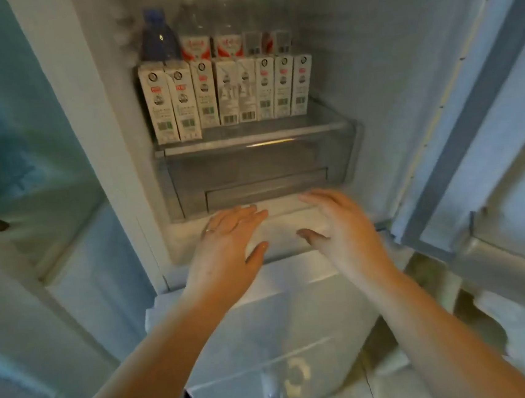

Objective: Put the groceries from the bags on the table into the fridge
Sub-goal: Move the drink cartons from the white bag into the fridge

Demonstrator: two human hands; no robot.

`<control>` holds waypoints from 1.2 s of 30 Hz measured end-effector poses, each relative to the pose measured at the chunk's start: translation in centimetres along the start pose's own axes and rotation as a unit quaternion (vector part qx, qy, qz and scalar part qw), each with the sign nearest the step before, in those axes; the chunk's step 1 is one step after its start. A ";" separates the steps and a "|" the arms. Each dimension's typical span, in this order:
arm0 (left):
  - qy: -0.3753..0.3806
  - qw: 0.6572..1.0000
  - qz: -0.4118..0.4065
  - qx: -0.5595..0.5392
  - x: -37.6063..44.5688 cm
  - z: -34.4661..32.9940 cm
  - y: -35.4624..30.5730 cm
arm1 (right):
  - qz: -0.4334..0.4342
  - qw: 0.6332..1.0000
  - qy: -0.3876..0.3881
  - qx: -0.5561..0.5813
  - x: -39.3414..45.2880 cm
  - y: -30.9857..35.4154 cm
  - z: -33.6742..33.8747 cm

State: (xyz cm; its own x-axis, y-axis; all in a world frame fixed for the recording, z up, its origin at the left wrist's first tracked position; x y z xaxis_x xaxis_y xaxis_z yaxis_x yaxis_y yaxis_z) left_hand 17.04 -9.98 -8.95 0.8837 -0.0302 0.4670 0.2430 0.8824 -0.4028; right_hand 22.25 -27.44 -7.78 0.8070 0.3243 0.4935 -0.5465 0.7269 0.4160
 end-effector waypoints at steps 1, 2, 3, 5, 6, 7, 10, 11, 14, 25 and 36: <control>0.019 1.000 -0.007 -0.008 -1.2 -0.8 -0.8 | -0.025 1.000 0.010 -0.011 -2.4 -0.3 0.4; 0.038 0.999 -0.019 -0.015 -2.4 -1.8 -1.7 | -0.047 0.998 0.020 -0.024 -4.7 -0.6 0.9; 0.054 0.998 -0.031 -0.025 -3.7 -2.7 -2.7 | -0.068 0.997 0.031 -0.034 -6.9 -0.9 1.3; 0.083 0.994 -0.055 -0.050 -5.8 -4.5 -4.7 | -0.109 0.991 0.054 -0.053 -10.9 -1.9 2.2; 0.108 0.989 -0.073 -0.067 -7.1 -5.9 -6.5 | -0.142 0.986 0.060 -0.058 -13.7 -2.7 3.1; 0.125 0.986 -0.075 -0.079 -7.9 -6.6 -7.3 | -0.154 0.985 0.056 -0.054 -15.4 -3.0 3.6; 0.167 0.975 -0.114 -0.094 -10.1 -9.0 -10.6 | -0.204 0.976 0.048 -0.059 -20.6 -4.6 5.7; 0.187 0.969 -0.131 -0.095 -10.9 -10.1 -12.1 | -0.224 0.971 0.048 -0.062 -22.7 -5.3 6.5; 0.241 0.950 -0.169 -0.108 -13.1 -13.2 -16.8 | -0.292 0.953 0.042 -0.075 -29.0 -8.0 9.1; 0.360 0.870 -0.298 -0.157 -21.1 -24.6 -40.9 | -0.470 0.874 -0.021 -0.125 -50.7 -18.2 24.7; 0.389 0.853 -0.308 -0.162 -24.0 -34.2 -59.9 | -0.507 0.853 -0.022 -0.123 -62.3 -30.3 38.0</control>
State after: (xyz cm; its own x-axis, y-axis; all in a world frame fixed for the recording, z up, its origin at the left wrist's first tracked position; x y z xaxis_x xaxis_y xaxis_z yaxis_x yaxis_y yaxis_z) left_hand -5.09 -78.12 -22.98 0.5160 -0.8548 0.0563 0.7434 0.4142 -0.5252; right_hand -19.94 -92.67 -22.13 0.8243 -0.5661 0.0056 0.4955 0.7262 0.4765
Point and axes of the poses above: each hand's wrist, its own x-axis towards the middle knuckle, its own z-axis out of the back of the hand, y = z × x, the point moved 4 cm from there along x, towards the middle knuckle, and after that the axes turned 3 degrees about -x, right-handed, at the moved point
